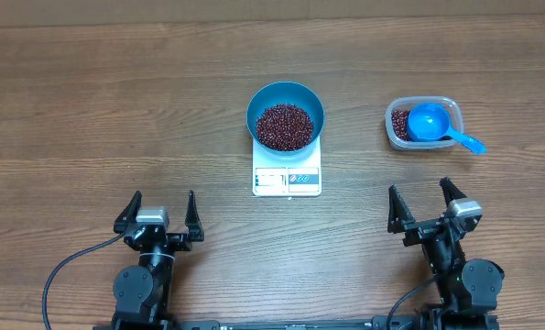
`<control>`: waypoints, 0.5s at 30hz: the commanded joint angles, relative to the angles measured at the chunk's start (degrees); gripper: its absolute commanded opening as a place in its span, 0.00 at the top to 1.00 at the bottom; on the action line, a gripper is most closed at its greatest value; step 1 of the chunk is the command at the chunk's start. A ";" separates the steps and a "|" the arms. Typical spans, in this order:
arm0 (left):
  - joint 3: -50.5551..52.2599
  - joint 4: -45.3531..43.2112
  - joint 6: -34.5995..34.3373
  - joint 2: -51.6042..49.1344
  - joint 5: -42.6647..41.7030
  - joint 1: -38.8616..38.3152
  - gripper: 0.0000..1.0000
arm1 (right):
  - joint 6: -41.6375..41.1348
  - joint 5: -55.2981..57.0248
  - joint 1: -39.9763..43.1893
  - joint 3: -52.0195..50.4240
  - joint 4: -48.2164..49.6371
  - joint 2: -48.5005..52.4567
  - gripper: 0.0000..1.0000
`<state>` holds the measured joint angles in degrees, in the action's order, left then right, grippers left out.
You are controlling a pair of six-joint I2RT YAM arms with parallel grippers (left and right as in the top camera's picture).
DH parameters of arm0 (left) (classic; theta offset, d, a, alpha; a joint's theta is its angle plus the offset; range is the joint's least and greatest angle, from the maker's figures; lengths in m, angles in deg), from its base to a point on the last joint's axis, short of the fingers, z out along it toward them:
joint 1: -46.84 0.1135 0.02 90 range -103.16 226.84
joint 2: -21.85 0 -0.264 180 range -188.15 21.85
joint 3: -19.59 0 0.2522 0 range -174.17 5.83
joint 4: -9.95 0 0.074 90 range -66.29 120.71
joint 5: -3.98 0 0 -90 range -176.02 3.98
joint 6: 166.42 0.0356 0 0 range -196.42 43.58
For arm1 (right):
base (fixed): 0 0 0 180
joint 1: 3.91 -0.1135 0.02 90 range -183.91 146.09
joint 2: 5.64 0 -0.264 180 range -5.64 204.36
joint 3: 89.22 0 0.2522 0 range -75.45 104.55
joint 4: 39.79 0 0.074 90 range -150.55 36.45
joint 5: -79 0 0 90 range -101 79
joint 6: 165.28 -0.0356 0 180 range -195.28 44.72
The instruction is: Scoop item into bowl and weigh 150g on scale
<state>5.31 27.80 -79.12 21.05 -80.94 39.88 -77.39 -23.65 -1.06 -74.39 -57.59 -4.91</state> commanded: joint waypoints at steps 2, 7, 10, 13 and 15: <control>0.24 -0.04 1.44 0.55 -0.26 0.28 0.01 | 0.22 0.61 -0.28 -0.61 0.28 -0.57 0.00; 0.26 -0.04 1.44 0.55 -0.26 0.28 0.00 | 0.20 0.63 -0.28 -0.61 0.28 -0.57 0.00; 0.24 -0.04 1.44 0.55 -0.26 0.28 0.00 | 0.20 0.63 -0.26 -0.61 0.28 -0.57 0.00; 0.26 -0.04 1.44 0.55 -0.26 0.28 0.00 | 0.22 0.63 -0.28 -0.61 0.28 -0.57 0.00; 0.26 -0.04 1.44 0.55 -0.26 0.28 0.00 | 0.20 0.63 -0.26 -0.61 0.28 -0.57 0.00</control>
<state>5.33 27.80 -78.97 21.05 -80.92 39.88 -77.39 -23.63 -1.06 -74.39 -57.61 -4.91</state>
